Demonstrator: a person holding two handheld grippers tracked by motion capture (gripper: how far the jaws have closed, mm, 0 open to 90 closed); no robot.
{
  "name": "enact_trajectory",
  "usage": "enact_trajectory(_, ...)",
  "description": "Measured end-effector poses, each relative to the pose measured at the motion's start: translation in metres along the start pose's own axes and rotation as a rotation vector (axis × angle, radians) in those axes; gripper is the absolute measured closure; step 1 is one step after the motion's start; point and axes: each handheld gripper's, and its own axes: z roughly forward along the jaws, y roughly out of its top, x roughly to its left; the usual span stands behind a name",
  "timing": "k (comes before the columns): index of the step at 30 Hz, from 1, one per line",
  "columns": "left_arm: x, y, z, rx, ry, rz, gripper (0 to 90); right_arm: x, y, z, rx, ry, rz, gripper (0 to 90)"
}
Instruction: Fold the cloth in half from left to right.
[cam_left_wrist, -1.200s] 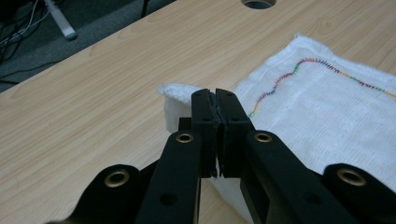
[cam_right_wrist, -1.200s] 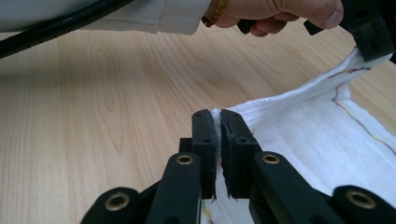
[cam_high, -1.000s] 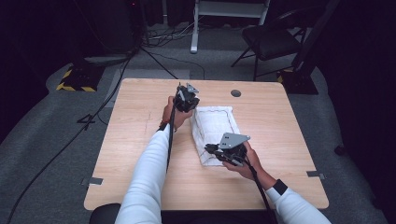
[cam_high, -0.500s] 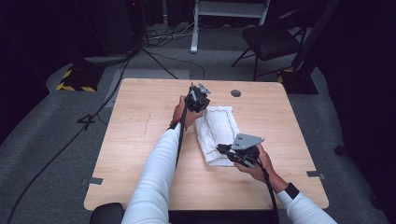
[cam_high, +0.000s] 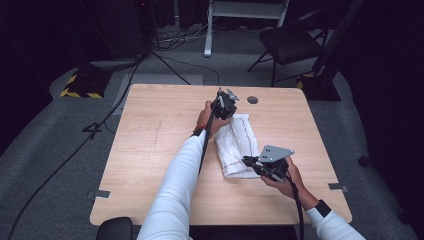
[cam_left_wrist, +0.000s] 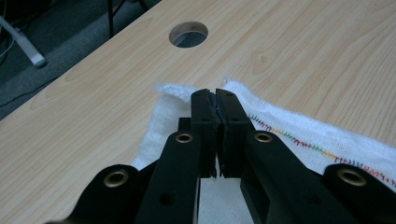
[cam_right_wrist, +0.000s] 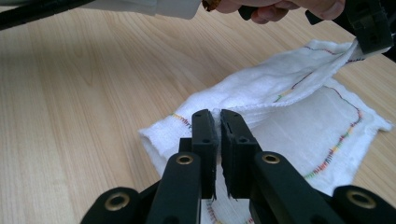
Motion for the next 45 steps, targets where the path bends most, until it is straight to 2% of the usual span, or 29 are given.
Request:
enact_trajectory(7, -0.011, 0.009, 0.011, 0.01, -0.016, 0.029, 86.7, -0.004, -0.009, -0.009, 0.013, -0.014, 0.007, 85.2)
enact_trajectory(15, -0.022, 0.013, 0.024, 0.024, -0.023, 0.044, 86.5, -0.007, -0.019, -0.012, 0.037, -0.021, 0.018, 85.2)
enact_trajectory(20, -0.026, 0.017, 0.029, 0.012, -0.015, 0.043, 85.8, -0.008, -0.022, -0.014, 0.049, -0.028, 0.02, 85.1)
enact_trajectory(21, -0.026, 0.017, 0.03, 0.016, -0.002, 0.037, 84.2, -0.009, -0.023, -0.014, 0.054, -0.027, 0.025, 85.0)
enact_trajectory(22, -0.027, 0.017, 0.032, 0.014, 0.015, 0.027, 78.5, -0.01, -0.025, -0.013, 0.06, -0.027, 0.032, 84.7)
enact_trajectory(25, -0.026, 0.016, 0.032, 0.01, 0.015, -0.004, 64.7, -0.01, -0.027, -0.01, 0.079, -0.021, 0.031, 84.3)
enact_trajectory(27, -0.025, 0.015, 0.03, 0.009, 0.034, -0.006, 58.2, -0.009, -0.028, -0.009, 0.088, -0.016, 0.029, 84.2)
enact_trajectory(32, -0.02, 0.012, 0.013, -0.033, 0.045, -0.029, 46.7, -0.01, -0.032, -0.006, 0.111, -0.014, 0.033, 83.9)
enact_trajectory(34, -0.019, 0.009, 0.003, -0.041, 0.032, -0.022, 41.1, -0.011, -0.033, -0.005, 0.121, -0.019, 0.039, 82.5)
enact_trajectory(37, -0.018, 0.001, -0.013, -0.039, -0.003, -0.016, 36.2, -0.012, -0.037, -0.004, 0.143, -0.028, 0.041, 79.2)
enact_trajectory(39, -0.018, -0.007, -0.024, -0.027, -0.029, 0.006, 30.9, -0.013, -0.043, -0.003, 0.165, -0.031, 0.048, 78.8)
enact_trajectory(40, -0.019, -0.011, -0.028, -0.026, -0.03, 0.012, 30.2, -0.014, -0.046, -0.004, 0.171, -0.033, 0.053, 79.4)
enact_trajectory(45, -0.03, -0.041, -0.056, -0.012, -0.094, 0.046, 28.2, -0.017, -0.053, -0.008, 0.185, -0.021, 0.061, 84.6)
